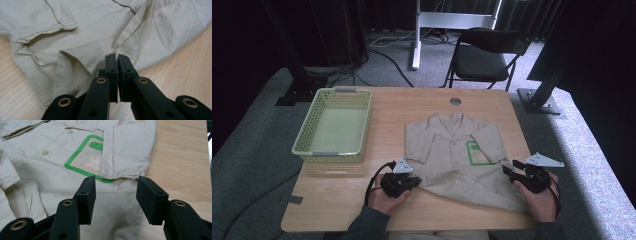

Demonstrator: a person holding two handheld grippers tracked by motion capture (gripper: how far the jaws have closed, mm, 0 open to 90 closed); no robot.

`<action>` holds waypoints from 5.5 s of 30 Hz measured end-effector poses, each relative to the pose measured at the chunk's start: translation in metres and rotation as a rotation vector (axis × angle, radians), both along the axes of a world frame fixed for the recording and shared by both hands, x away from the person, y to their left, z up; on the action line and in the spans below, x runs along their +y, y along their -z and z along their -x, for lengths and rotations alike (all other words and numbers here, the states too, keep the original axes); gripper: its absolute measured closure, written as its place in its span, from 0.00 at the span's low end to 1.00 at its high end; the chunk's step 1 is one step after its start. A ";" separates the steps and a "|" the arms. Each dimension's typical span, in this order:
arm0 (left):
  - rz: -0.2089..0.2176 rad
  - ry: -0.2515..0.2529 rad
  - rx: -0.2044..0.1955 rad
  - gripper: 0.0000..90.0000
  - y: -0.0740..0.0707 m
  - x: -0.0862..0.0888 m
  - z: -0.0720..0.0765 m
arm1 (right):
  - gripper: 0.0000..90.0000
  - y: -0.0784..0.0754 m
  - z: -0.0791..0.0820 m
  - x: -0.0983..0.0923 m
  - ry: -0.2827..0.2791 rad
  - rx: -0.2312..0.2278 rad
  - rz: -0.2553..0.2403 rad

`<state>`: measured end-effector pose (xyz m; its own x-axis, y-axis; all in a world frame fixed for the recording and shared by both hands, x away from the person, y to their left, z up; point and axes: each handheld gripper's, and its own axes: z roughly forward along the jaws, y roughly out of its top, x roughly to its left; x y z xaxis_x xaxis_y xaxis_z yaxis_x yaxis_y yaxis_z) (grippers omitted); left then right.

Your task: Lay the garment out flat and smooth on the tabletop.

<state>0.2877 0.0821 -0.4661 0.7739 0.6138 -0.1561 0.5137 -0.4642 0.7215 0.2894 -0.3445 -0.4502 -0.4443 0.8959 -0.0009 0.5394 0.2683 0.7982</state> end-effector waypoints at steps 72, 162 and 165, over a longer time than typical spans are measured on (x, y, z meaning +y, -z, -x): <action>0.023 -0.038 0.042 0.97 0.013 0.038 0.032 | 0.52 -0.007 0.007 -0.010 0.000 0.002 -0.011; -0.059 -0.101 -0.084 0.61 0.016 0.012 0.014 | 0.91 0.029 -0.057 0.031 -0.011 0.099 0.047; -0.067 -0.103 -0.098 0.60 0.017 0.010 0.014 | 0.91 0.027 -0.056 0.029 -0.001 0.092 0.045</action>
